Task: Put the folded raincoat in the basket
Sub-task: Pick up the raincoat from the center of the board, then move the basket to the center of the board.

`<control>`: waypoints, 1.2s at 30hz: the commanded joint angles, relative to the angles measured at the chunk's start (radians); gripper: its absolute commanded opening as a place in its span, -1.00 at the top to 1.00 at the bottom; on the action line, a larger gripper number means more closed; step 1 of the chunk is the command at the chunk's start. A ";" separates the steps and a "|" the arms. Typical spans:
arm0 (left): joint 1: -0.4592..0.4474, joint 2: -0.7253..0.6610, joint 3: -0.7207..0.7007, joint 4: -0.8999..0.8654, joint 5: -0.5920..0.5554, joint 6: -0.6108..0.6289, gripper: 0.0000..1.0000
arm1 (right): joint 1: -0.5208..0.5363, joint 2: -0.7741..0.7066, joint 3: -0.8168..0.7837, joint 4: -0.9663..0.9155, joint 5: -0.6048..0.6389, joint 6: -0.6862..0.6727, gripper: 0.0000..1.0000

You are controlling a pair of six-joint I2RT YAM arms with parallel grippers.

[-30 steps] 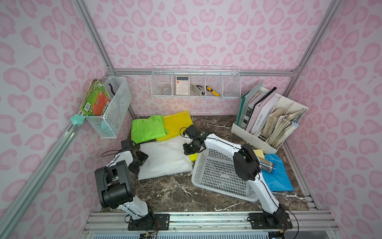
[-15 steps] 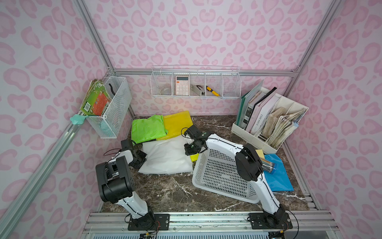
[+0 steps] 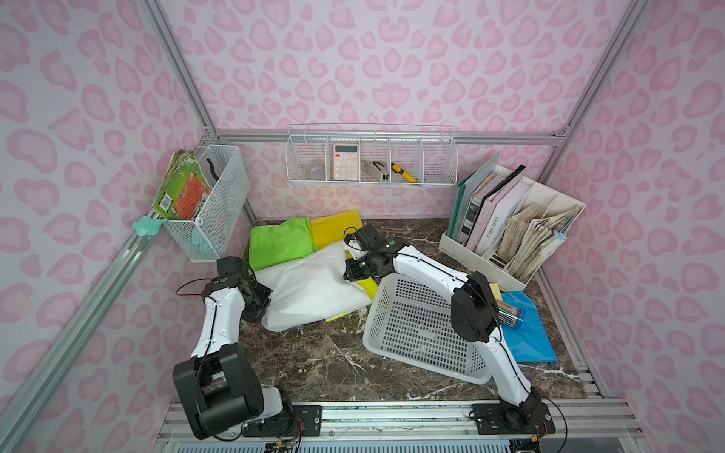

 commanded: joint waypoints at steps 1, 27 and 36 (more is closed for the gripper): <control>0.000 -0.065 0.031 -0.161 -0.027 0.013 1.00 | 0.002 -0.032 0.007 0.019 -0.053 -0.007 1.00; -0.518 -0.167 0.073 -0.031 0.273 0.027 1.00 | -0.164 -0.945 -1.111 0.193 0.058 0.073 1.00; -0.509 -0.100 0.136 -0.231 -0.002 0.091 1.00 | 0.023 -0.711 -1.068 0.392 0.027 0.175 1.00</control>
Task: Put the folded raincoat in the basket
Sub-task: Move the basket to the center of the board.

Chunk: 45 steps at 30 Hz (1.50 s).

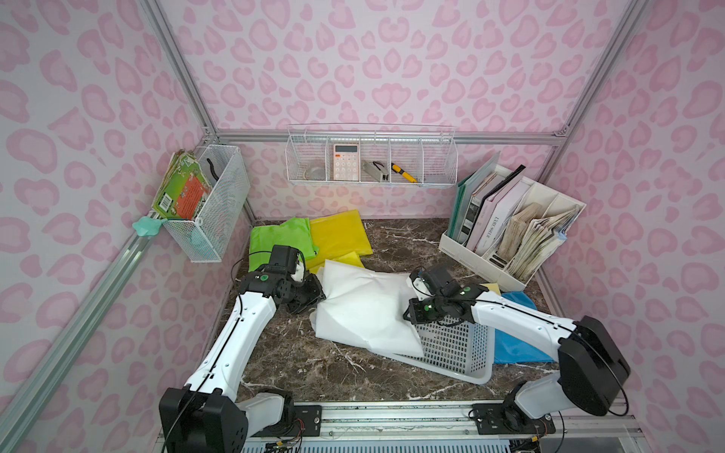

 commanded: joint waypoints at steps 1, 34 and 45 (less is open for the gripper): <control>0.020 -0.003 0.037 -0.155 -0.193 0.024 1.00 | 0.096 0.137 0.117 0.129 -0.028 0.043 1.00; 0.166 -0.165 -0.103 -0.100 0.260 0.191 1.00 | 0.251 -0.383 -0.303 0.148 0.015 0.338 1.00; 0.085 -0.014 -0.165 -0.047 0.219 0.105 1.00 | 0.030 -0.405 -0.388 0.080 0.034 0.189 1.00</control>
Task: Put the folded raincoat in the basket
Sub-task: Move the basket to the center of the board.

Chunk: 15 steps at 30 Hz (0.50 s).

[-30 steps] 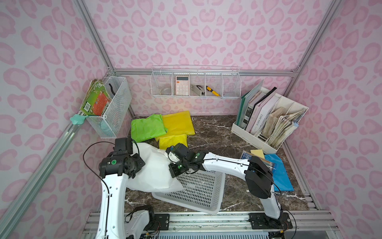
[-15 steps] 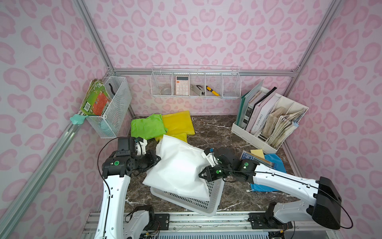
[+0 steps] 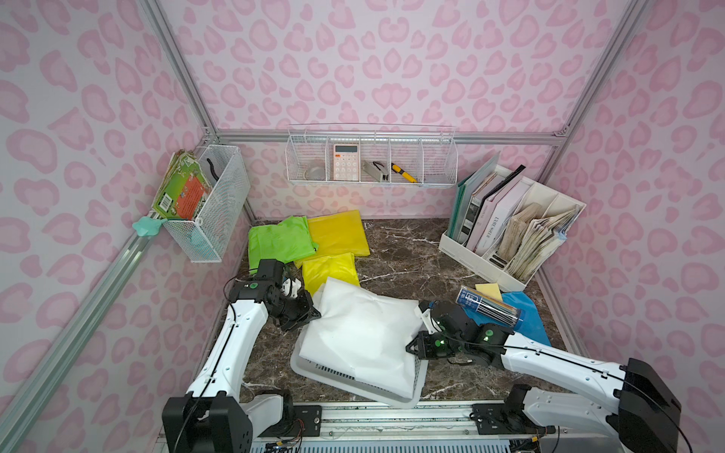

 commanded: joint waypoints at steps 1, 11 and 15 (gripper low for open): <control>-0.054 0.013 -0.037 0.069 -0.002 -0.074 1.00 | -0.105 0.016 0.008 -0.042 -0.004 -0.107 1.00; -0.201 0.056 -0.043 0.206 -0.081 -0.230 1.00 | -0.356 0.265 0.272 -0.146 -0.138 -0.389 1.00; -0.205 0.052 0.023 0.132 -0.111 -0.226 1.00 | -0.346 0.212 0.308 -0.193 -0.145 -0.376 1.00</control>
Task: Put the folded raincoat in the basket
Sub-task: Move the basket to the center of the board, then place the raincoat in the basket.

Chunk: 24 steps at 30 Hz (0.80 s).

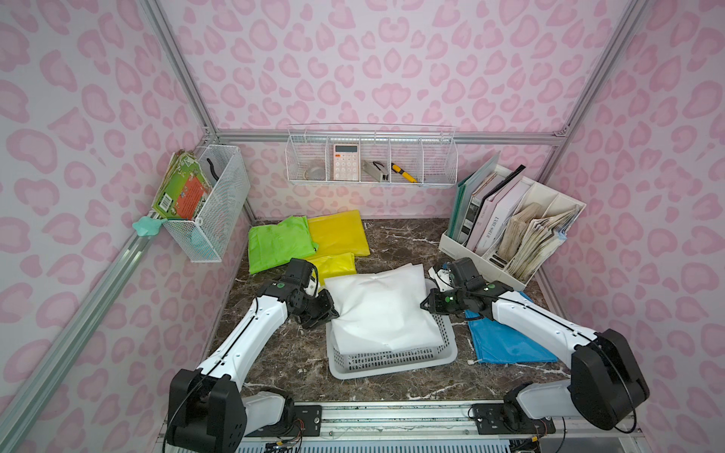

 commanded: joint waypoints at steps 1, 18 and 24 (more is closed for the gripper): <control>-0.003 -0.009 0.066 -0.082 -0.040 -0.020 1.00 | 0.003 -0.049 0.035 -0.087 -0.039 -0.034 1.00; -0.262 0.050 0.075 -0.156 -0.116 -0.101 1.00 | 0.002 -0.182 -0.038 -0.250 -0.015 -0.065 1.00; -0.273 0.075 0.051 -0.138 -0.221 -0.109 1.00 | -0.002 -0.145 -0.077 -0.194 0.019 -0.074 1.00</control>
